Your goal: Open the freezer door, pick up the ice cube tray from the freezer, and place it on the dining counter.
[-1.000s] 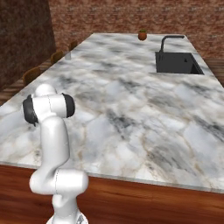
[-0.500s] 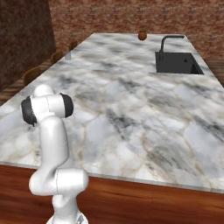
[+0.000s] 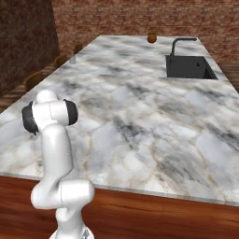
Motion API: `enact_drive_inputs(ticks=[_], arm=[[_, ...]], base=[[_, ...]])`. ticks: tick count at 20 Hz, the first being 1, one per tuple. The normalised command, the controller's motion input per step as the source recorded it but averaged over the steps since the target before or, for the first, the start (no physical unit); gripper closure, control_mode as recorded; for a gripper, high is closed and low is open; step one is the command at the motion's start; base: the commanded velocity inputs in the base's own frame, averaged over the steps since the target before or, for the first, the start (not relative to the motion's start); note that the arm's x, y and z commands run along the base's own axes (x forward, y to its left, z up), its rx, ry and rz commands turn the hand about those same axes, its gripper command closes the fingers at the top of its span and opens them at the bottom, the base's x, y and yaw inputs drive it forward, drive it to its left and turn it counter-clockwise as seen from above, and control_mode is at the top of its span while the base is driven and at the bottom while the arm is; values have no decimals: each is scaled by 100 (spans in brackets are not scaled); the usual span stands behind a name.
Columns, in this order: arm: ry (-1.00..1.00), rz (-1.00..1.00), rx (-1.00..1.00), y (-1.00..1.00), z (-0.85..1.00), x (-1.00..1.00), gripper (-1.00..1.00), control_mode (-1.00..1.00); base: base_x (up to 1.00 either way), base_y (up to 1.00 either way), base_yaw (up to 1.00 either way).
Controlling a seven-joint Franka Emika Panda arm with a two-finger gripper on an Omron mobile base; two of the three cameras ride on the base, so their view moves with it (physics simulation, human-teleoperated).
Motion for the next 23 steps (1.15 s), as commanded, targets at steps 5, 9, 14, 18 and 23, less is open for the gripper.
enact_drive_inputs(ticks=[5,9,14,18,23], arm=[[28,-20,-1,-52,100,-66,-100,-100],[17,-22,6,-90,90,-100,-100,-100],[2,-18,3,-83,58,-100,-100,-100],[0,-9,0,-55,44,-100,-100,-100],[0,-12,0,-46,53,-100,-100,-100]], base=[[0,0,0],[0,0,0],[0,0,0],[0,0,0],[0,0,0]])
